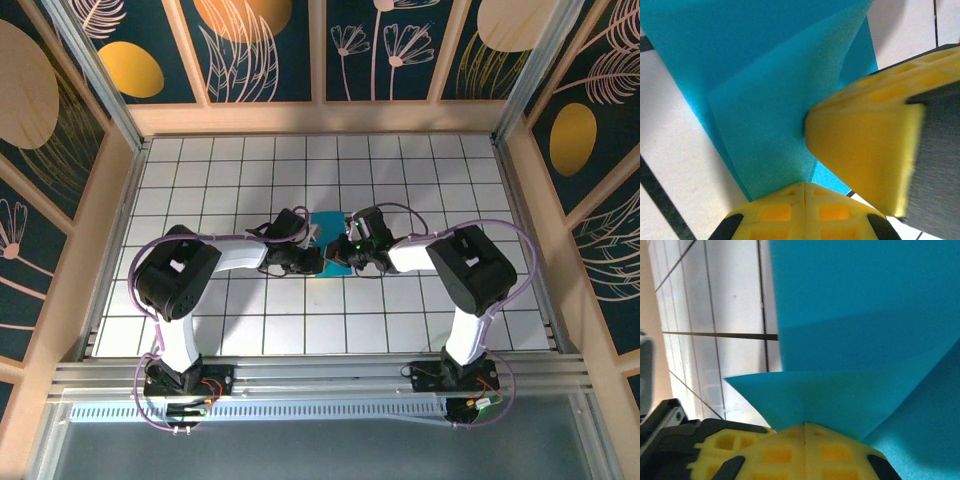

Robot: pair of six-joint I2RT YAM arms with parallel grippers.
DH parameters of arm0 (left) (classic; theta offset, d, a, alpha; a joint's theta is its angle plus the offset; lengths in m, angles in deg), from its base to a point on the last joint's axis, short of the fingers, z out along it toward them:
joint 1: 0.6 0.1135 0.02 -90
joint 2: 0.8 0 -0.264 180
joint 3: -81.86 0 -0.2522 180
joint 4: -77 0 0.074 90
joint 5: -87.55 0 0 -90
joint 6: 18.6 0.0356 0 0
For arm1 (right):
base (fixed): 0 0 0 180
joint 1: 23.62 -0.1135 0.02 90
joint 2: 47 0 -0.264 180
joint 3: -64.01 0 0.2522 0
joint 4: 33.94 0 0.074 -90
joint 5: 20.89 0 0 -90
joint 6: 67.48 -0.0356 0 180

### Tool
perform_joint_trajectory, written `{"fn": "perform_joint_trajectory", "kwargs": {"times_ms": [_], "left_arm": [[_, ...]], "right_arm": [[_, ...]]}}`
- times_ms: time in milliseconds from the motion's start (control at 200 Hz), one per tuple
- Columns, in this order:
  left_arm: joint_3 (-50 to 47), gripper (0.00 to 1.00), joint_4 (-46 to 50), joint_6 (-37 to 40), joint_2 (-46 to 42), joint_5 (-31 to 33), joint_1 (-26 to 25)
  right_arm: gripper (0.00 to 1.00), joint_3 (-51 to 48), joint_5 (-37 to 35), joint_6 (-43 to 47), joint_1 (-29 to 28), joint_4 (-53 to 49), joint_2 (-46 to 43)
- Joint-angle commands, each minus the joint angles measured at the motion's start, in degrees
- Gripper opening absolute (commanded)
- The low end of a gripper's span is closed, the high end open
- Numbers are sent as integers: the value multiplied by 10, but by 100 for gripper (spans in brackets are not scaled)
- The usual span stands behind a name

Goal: Fold a paper plane with a square sheet of paper (fold left side to right side)
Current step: Fold the triangle a second time at the center of the table.

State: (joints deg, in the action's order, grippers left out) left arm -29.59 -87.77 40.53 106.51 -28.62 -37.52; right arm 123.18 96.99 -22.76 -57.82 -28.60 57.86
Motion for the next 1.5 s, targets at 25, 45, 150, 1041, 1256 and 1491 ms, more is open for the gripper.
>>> {"fn": "perform_joint_trajectory", "kwargs": {"times_ms": [25, 45, 150, 1041, 1256, 1491], "left_arm": [[-15, 0, 63, 8, 17, 43, 0], [-14, 0, 63, 8, 17, 43, 0], [-14, 0, 67, 5, 19, 45, -1], [-36, 0, 75, 3, 17, 56, 0], [-39, 0, 74, 3, 14, 57, 0], [-39, 0, 71, 5, 13, 54, 0]], "right_arm": [[0, 15, -14, 6, -3, -17, 16], [0, 15, -15, 7, -3, -20, 18], [0, 15, -20, 10, -1, -29, 26], [0, 61, -57, 76, 76, -109, 46], [0, 69, -59, 89, 107, -122, 49], [0, 89, -58, 109, 140, -141, 51]]}}
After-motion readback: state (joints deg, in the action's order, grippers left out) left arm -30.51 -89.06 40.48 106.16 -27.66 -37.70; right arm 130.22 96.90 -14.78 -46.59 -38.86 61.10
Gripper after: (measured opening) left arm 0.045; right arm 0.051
